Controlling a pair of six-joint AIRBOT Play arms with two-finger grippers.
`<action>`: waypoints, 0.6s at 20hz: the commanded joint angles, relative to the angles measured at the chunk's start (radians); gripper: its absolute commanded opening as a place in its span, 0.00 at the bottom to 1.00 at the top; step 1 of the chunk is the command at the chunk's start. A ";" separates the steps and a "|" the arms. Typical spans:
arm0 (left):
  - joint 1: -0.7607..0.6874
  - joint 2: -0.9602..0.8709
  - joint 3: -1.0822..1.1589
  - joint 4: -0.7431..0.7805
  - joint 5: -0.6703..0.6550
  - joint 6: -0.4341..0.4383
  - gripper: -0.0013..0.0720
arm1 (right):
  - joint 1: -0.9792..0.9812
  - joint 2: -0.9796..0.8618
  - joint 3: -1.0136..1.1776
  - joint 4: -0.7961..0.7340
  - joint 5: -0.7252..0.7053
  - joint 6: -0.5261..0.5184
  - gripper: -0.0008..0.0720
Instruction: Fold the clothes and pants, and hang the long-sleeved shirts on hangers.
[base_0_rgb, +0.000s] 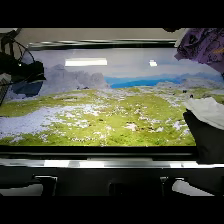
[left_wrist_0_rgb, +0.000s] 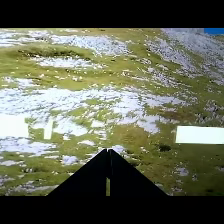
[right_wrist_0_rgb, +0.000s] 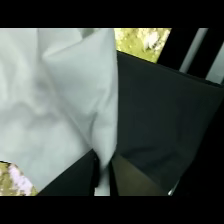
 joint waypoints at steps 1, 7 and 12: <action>0.001 0.000 0.000 0.000 0.000 0.001 0.04 | 0.000 0.060 -0.172 -0.093 0.000 -0.009 0.06; 0.001 0.000 0.000 0.000 0.000 0.001 0.04 | -0.001 0.121 -0.386 -0.201 -0.029 -0.008 0.06; 0.001 0.000 0.000 0.000 -0.001 0.001 0.04 | -0.001 0.121 -0.427 -0.261 -0.020 -0.021 0.06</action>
